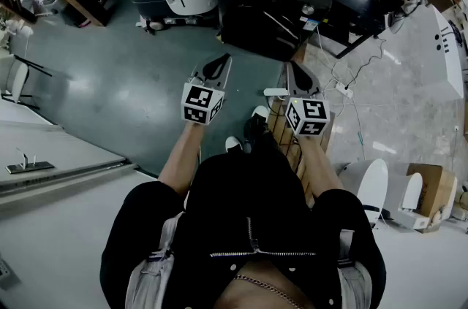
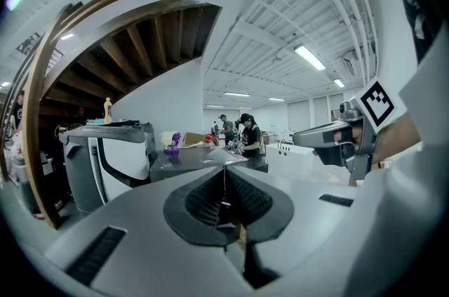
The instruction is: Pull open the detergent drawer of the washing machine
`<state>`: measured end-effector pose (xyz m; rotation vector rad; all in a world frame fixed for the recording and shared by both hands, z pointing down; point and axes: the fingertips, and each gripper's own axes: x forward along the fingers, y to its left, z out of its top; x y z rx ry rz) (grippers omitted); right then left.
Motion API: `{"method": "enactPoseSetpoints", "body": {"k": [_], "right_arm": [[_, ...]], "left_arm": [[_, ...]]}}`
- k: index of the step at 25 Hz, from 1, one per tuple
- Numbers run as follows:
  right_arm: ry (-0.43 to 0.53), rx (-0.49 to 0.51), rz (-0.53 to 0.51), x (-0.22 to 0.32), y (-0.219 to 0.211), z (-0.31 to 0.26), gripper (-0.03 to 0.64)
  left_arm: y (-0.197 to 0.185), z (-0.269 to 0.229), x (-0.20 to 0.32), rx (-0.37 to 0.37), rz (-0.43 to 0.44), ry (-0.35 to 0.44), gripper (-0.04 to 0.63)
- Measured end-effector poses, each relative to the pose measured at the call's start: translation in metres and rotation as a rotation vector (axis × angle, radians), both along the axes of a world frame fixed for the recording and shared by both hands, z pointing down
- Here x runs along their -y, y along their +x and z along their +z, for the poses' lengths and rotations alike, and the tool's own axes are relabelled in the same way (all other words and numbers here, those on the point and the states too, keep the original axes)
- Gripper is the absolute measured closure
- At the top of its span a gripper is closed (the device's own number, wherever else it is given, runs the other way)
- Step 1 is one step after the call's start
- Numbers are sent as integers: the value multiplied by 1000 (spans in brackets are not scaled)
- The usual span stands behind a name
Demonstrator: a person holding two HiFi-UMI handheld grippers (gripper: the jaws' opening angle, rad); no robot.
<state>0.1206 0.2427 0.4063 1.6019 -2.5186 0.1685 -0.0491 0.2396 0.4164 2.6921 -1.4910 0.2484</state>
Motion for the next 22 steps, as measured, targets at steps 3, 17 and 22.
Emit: {"method": "enactPoseSetpoints", "body": {"k": [3,17,22], "right_arm": [[-14,19,15,3,5,4,612],[-44,47,-12,14,7,10,611],[-60,38,-33,29,1,17,611]], "left_arm": [[1,1,2,0,-3,3,574],[6,7,10,-7,4,-12,574],[3,14,23,-6,-4,-33,574]]}}
